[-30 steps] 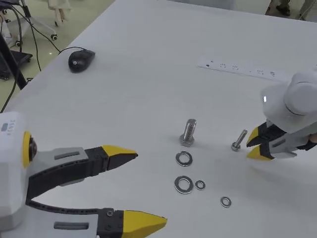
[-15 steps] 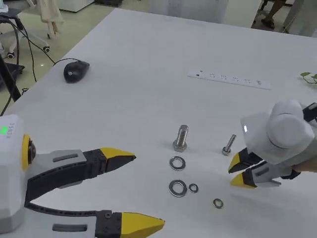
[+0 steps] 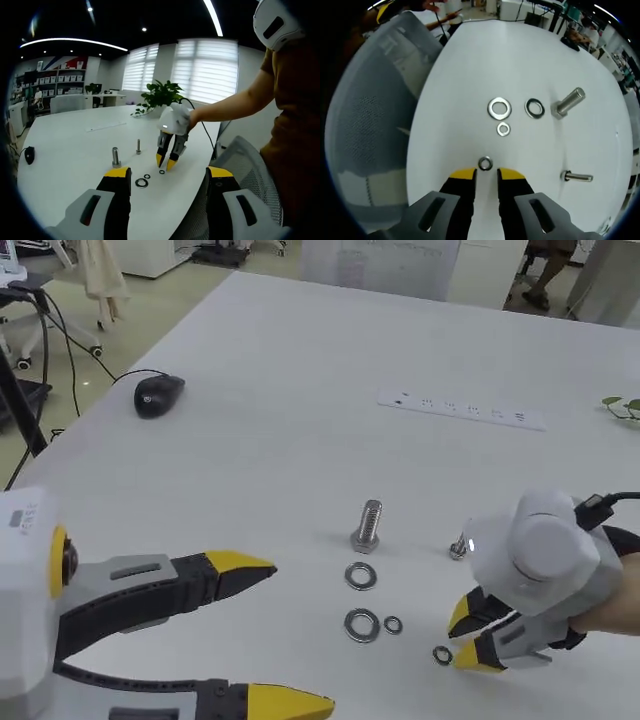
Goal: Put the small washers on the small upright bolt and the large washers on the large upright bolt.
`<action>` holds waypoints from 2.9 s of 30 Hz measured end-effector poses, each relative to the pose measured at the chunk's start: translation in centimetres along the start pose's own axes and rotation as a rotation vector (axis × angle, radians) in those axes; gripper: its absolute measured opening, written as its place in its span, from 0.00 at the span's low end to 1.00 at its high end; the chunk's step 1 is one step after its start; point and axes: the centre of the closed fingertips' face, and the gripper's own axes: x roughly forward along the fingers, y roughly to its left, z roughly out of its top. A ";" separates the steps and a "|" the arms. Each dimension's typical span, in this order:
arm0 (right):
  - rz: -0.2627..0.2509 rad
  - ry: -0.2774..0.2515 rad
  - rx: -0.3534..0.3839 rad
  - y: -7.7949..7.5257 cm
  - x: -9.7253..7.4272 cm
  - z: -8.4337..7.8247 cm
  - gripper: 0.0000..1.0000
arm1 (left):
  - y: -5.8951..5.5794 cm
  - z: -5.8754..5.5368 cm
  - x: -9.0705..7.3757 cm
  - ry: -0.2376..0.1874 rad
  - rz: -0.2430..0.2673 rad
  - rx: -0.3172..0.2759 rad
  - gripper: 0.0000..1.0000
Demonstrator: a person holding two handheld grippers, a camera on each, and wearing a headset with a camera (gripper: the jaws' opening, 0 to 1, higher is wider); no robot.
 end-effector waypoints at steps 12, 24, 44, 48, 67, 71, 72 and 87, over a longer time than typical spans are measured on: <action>0.003 0.014 -0.037 0.3 0.6 0.6 0.18 | 0.5 0.4 -0.2 -0.017 0.014 -0.001 0.60; -0.001 0.006 -0.082 0.5 0.6 0.5 0.14 | 0.4 0.6 0.0 -0.020 0.013 0.003 0.59; -0.050 0.007 -0.004 -1.9 -2.4 -0.7 0.12 | 0.2 0.5 0.6 -0.011 0.003 0.005 0.59; -0.091 0.005 0.019 -3.6 -3.9 -1.4 0.12 | 0.2 0.5 0.9 -0.010 -0.002 0.002 0.59; -0.213 0.004 0.018 -9.2 -7.5 -1.4 0.12 | 0.7 0.7 1.5 -0.005 -0.015 0.006 0.59; -0.226 0.008 0.008 -10.2 -8.0 -1.2 0.12 | 0.9 0.8 1.5 -0.008 -0.011 0.000 0.59; -0.229 0.010 0.003 -10.5 -8.1 -1.1 0.12 | 1.0 0.8 1.5 -0.007 -0.010 0.000 0.59; -0.202 0.020 -0.026 -12.0 -7.3 -0.5 0.12 | 1.5 0.7 1.6 -0.004 0.002 -0.010 0.59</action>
